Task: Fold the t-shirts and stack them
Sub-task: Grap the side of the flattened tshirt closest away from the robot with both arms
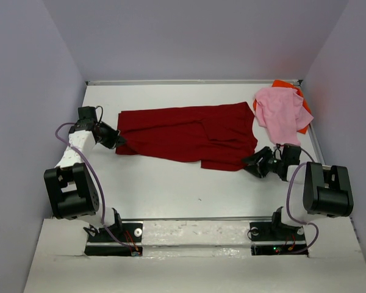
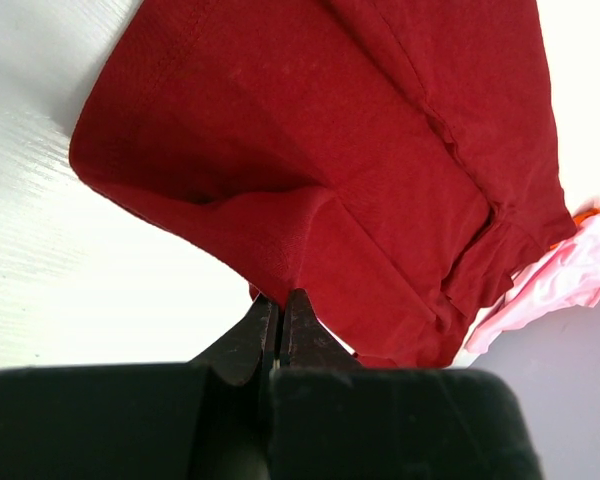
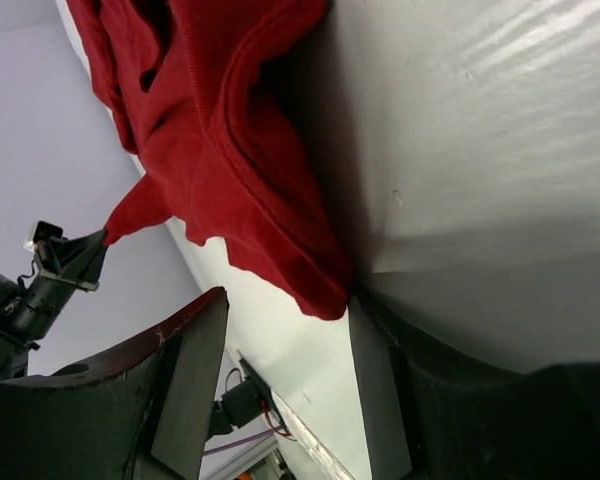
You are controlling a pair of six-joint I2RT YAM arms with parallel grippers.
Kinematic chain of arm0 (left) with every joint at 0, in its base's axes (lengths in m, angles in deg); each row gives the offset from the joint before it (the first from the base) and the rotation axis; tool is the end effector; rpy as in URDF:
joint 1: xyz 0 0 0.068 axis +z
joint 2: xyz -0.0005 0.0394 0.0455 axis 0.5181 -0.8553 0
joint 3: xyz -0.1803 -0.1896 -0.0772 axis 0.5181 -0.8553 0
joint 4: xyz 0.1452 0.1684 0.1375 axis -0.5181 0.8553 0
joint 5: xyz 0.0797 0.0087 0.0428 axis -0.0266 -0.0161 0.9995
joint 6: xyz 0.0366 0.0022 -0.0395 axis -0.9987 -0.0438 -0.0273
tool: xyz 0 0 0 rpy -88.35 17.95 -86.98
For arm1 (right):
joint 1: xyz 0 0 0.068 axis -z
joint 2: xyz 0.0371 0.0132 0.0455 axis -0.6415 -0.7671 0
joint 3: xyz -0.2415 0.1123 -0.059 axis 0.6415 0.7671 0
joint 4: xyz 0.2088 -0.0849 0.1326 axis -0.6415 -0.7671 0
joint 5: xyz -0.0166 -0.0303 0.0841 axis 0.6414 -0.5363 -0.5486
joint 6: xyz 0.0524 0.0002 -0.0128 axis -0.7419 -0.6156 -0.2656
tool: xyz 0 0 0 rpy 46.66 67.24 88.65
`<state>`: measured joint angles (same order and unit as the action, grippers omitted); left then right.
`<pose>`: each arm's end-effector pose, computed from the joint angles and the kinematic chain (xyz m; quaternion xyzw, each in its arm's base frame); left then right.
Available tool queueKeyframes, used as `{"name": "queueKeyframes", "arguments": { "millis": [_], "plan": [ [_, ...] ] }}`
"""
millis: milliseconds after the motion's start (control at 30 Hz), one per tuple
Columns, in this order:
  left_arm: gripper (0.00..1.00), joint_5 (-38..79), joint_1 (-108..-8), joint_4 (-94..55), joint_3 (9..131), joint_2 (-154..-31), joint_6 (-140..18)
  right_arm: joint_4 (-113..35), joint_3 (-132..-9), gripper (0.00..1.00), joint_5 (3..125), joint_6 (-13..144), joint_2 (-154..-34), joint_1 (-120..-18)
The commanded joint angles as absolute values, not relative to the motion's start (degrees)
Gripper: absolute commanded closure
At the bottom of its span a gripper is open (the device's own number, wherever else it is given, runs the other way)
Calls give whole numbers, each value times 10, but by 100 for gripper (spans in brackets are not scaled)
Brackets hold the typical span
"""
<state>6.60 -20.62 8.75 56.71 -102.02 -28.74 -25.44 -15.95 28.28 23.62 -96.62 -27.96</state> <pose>0.3061 0.0438 0.2383 -0.3720 0.8532 -0.2652 0.2515 0.2220 -0.0220 0.1097 0.3297 0.8173 0.4293 0.1975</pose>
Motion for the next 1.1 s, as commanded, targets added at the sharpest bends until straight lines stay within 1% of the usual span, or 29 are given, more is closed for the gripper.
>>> {"name": "queueKeyframes", "arguments": {
  "millis": [0, 100, 133, 167, 333, 467, 567, 633, 667, 733, 800, 1067],
  "plan": [
    [100, 51, -207, 92, 581, -1005, -299, -241, -169, 49, 334, 232, -994, -294],
    [100, 52, -207, 94, 583, -1006, -299, -242, -176, 67, 340, 229, -998, -294],
    [100, 52, -207, 94, 583, -1005, -300, -244, -183, 89, 340, 229, -1001, -294],
    [100, 52, -207, 93, 584, -1006, -300, -247, -186, 99, 341, 229, -1005, -294],
    [100, 52, -206, 94, 585, -1009, -302, -261, -192, 100, 338, 228, -999, -294],
    [100, 53, -206, 93, 585, -1009, -303, -338, -199, 100, 327, 229, -948, -294],
    [100, 52, -206, 91, 586, -1010, -302, -480, -235, 100, 311, 253, -908, -294],
    [100, 52, -206, 90, 586, -1010, -301, -530, -277, 100, 294, 266, -904, -294],
    [100, 51, -205, 88, 586, -1009, -300, -584, -293, 100, 289, 287, -904, -294],
    [100, 50, -206, 86, 584, -1009, -298, -621, -335, 100, 286, 303, -906, -294],
    [100, 50, -205, 87, 583, -1008, -298, -651, -363, 100, 272, 322, -931, -294],
    [100, 61, -201, 98, 582, -997, -300, -659, -501, 100, 260, 348, -1059, -294]
  ]
}}
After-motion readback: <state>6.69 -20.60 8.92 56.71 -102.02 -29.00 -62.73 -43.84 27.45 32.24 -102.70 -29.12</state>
